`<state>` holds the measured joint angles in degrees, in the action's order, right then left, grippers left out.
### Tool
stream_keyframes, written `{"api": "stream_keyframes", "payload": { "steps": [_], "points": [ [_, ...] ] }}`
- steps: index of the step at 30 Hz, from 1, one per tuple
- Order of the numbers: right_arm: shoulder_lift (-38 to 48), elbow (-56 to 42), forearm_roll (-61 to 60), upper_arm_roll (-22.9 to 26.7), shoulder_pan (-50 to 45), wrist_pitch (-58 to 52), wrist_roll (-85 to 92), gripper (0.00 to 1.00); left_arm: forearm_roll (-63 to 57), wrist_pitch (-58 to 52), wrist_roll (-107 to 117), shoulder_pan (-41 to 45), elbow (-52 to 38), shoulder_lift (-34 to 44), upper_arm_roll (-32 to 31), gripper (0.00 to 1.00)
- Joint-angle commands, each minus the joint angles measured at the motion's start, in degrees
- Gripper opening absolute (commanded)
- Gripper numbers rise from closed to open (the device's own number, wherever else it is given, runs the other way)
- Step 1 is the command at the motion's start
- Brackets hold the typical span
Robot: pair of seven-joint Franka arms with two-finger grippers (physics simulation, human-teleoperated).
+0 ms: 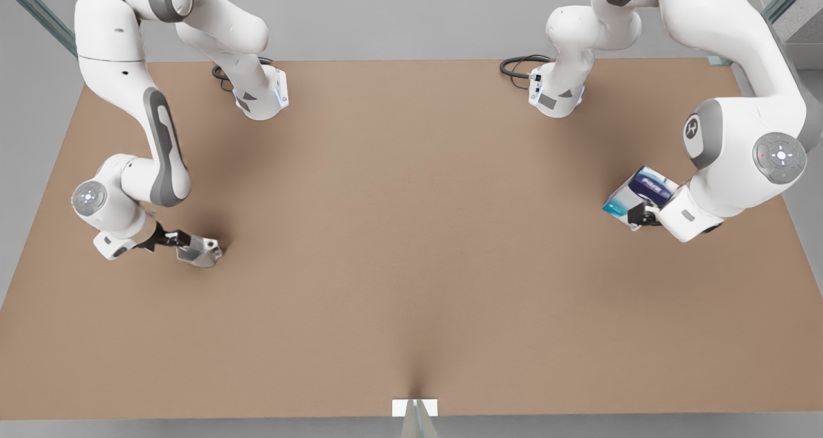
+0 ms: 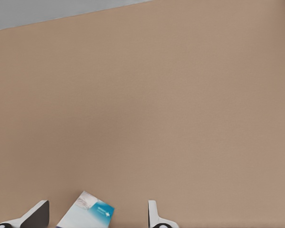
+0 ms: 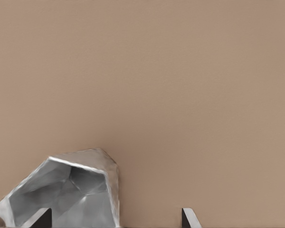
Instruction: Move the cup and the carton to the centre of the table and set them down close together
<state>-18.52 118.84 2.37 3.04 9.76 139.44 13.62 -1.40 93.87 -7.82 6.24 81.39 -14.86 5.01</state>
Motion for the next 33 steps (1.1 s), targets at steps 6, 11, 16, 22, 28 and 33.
{"api": "stream_keyframes", "payload": {
  "steps": [6, 11, 16, 22, 28, 33],
  "points": [
    [-1.7, 1.2, 0.0, 0.0, 0.7, 1.4, 0.4, 1.00, 0.0, 0.0, 0.0, 0.0, 0.0, -0.1, 0.0, 1.00],
    [-5.1, 0.8, -0.2, -0.1, 0.7, 2.4, 0.4, 1.00, 0.0, 0.0, -0.3, 0.0, 0.0, -0.1, 0.7, 1.00],
    [-6.7, 0.6, -0.2, -0.1, 1.3, 2.4, 0.6, 0.73, 0.0, -0.4, -0.4, 0.0, 0.0, -0.1, 0.8, 1.00],
    [-7.1, 0.6, -0.2, -0.1, 1.3, 2.4, 0.8, 0.28, 0.0, -0.4, -0.7, 0.0, 0.0, 0.0, 0.9, 1.00],
    [-7.1, 0.2, -0.4, -0.2, 1.2, 2.0, 0.6, 0.21, 0.0, -0.4, -0.9, 0.0, 0.0, 0.0, 1.0, 1.00],
    [-7.1, 0.0, -0.4, -0.3, 1.2, 1.5, 0.5, 0.21, 0.0, -0.4, -0.9, 0.0, -0.1, 0.0, 1.0, 1.00]
  ]
}}
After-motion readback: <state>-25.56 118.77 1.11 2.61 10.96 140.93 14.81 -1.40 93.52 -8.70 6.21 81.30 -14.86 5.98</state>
